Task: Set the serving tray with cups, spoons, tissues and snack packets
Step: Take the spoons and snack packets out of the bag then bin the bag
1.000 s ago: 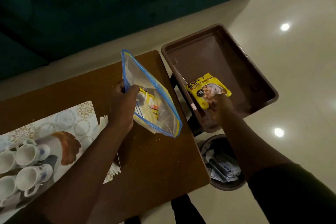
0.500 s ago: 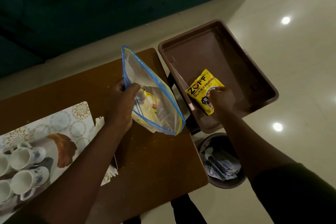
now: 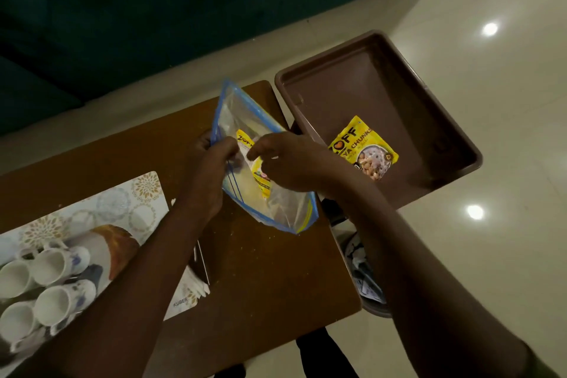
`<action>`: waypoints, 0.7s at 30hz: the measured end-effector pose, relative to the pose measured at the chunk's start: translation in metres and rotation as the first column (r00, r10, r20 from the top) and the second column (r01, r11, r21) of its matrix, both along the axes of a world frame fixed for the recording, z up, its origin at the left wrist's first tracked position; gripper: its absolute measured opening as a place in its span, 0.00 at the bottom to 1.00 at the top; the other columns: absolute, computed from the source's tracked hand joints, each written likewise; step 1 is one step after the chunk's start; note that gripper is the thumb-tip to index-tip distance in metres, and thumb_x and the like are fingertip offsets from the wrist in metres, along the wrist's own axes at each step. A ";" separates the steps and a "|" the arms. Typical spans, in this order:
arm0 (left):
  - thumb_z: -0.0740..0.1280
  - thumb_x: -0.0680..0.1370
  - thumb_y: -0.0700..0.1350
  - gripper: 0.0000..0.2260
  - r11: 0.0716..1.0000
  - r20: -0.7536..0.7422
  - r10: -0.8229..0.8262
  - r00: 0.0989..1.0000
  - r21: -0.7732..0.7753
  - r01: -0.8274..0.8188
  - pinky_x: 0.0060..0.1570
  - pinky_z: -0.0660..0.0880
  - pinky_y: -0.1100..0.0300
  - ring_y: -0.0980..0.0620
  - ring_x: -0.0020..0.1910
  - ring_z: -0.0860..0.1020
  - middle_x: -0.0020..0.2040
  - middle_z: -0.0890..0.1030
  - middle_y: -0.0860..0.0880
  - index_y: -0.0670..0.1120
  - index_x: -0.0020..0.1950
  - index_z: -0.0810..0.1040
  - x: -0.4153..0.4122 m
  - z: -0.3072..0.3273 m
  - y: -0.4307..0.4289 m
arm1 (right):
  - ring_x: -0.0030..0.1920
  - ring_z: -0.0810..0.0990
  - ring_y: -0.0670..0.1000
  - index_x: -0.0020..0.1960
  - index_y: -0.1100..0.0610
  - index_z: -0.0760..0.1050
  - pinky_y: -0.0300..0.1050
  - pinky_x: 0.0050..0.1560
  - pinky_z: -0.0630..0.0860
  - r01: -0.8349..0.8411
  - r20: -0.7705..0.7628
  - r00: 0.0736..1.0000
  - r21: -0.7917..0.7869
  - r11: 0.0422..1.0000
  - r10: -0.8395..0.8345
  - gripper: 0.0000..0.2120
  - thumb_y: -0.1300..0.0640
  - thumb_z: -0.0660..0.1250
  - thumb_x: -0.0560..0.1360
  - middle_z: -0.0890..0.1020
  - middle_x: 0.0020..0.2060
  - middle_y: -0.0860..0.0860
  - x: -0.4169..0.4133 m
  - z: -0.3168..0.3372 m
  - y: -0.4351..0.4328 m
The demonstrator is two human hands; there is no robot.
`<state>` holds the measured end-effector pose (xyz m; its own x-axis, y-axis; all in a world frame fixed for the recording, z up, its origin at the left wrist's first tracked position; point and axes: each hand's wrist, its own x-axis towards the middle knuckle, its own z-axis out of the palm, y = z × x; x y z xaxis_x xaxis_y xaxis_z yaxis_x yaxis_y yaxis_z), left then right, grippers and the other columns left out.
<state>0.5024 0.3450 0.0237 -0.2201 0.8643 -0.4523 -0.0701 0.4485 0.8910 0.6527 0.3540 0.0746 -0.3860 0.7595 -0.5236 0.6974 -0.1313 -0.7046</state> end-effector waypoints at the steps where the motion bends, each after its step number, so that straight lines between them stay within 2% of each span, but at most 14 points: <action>1: 0.63 0.63 0.40 0.02 1.000 0.023 -0.002 1.000 -0.023 0.003 0.34 0.70 0.58 0.55 0.28 0.73 0.27 0.74 0.52 0.46 0.33 0.73 -0.002 0.002 0.000 | 0.65 0.74 0.55 0.67 0.55 0.71 0.42 0.56 0.69 0.014 0.121 0.992 0.003 1.000 -0.014 0.18 0.60 0.60 0.77 0.74 0.67 0.56 -0.004 -0.012 0.001; 2: 0.63 0.62 0.40 0.03 0.999 0.051 -0.013 0.999 -0.044 0.015 0.37 0.70 0.58 0.53 0.31 0.72 0.30 0.73 0.50 0.45 0.34 0.73 -0.005 0.003 -0.001 | 0.65 0.73 0.56 0.70 0.56 0.67 0.42 0.55 0.68 0.045 0.179 0.983 -0.010 0.999 -0.042 0.21 0.59 0.61 0.77 0.73 0.67 0.57 -0.007 -0.024 0.001; 4: 0.62 0.61 0.39 0.06 0.995 0.099 -0.050 0.994 -0.076 0.058 0.39 0.70 0.57 0.50 0.34 0.71 0.34 0.71 0.47 0.44 0.36 0.72 -0.009 0.007 -0.003 | 0.66 0.72 0.58 0.73 0.59 0.61 0.44 0.53 0.68 0.103 0.185 0.978 -0.023 0.994 -0.097 0.27 0.55 0.63 0.77 0.72 0.67 0.59 -0.016 -0.052 0.003; 7: 0.61 0.60 0.38 0.09 0.990 0.127 -0.096 0.987 -0.090 0.108 0.38 0.69 0.57 0.49 0.35 0.70 0.36 0.69 0.45 0.41 0.40 0.72 -0.012 0.012 -0.008 | 0.69 0.69 0.59 0.76 0.59 0.52 0.47 0.61 0.71 0.091 0.151 0.986 -0.122 0.988 -0.072 0.41 0.48 0.69 0.73 0.68 0.69 0.59 -0.037 -0.082 0.001; 10: 0.61 0.60 0.39 0.12 0.988 0.087 -0.099 0.991 -0.108 0.108 0.36 0.66 0.57 0.49 0.33 0.68 0.34 0.68 0.45 0.40 0.42 0.72 -0.013 0.016 -0.012 | 0.68 0.69 0.64 0.78 0.59 0.40 0.55 0.63 0.70 0.101 0.200 0.978 -0.187 0.977 -0.063 0.46 0.53 0.69 0.73 0.63 0.71 0.65 -0.057 -0.102 -0.007; 12: 0.61 0.60 0.39 0.07 0.990 0.095 -0.080 0.992 -0.105 0.090 0.35 0.66 0.57 0.50 0.31 0.67 0.32 0.68 0.46 0.41 0.38 0.70 -0.013 0.016 -0.014 | 0.66 0.69 0.68 0.78 0.58 0.43 0.60 0.62 0.70 0.088 0.266 0.962 -0.117 0.989 -0.054 0.41 0.58 0.66 0.75 0.61 0.70 0.67 -0.064 -0.109 -0.015; 14: 0.61 0.61 0.38 0.05 0.992 0.113 -0.066 0.991 -0.097 0.077 0.34 0.66 0.58 0.50 0.30 0.67 0.30 0.68 0.47 0.42 0.35 0.70 -0.015 0.014 -0.017 | 0.64 0.69 0.69 0.77 0.56 0.50 0.63 0.59 0.70 0.102 0.308 0.946 0.003 0.995 -0.099 0.32 0.60 0.61 0.77 0.62 0.69 0.66 -0.068 -0.114 -0.025; 17: 0.61 0.61 0.38 0.04 0.992 0.123 -0.076 0.989 -0.090 0.087 0.31 0.68 0.62 0.54 0.25 0.69 0.24 0.70 0.53 0.46 0.29 0.72 -0.019 0.008 -0.022 | 0.65 0.69 0.68 0.74 0.60 0.57 0.60 0.59 0.70 0.090 0.381 0.913 0.166 0.982 -0.148 0.26 0.57 0.59 0.79 0.66 0.68 0.65 -0.070 -0.116 -0.032; 19: 0.61 0.62 0.38 0.09 0.994 0.125 -0.063 0.990 -0.078 0.073 0.31 0.70 0.64 0.57 0.24 0.71 0.22 0.71 0.56 0.48 0.24 0.75 -0.023 0.004 -0.026 | 0.63 0.72 0.64 0.69 0.62 0.64 0.54 0.56 0.70 0.091 0.348 0.925 0.181 0.979 -0.150 0.20 0.56 0.60 0.79 0.72 0.65 0.62 -0.066 -0.111 -0.028; 21: 0.63 0.63 0.37 0.10 0.998 0.124 -0.034 0.992 -0.053 0.041 0.34 0.72 0.62 0.56 0.27 0.74 0.25 0.75 0.56 0.49 0.25 0.78 -0.026 -0.001 -0.027 | 0.58 0.76 0.61 0.63 0.64 0.69 0.49 0.47 0.68 0.131 0.217 0.962 0.172 0.976 -0.168 0.14 0.60 0.60 0.79 0.76 0.59 0.62 -0.059 -0.101 -0.021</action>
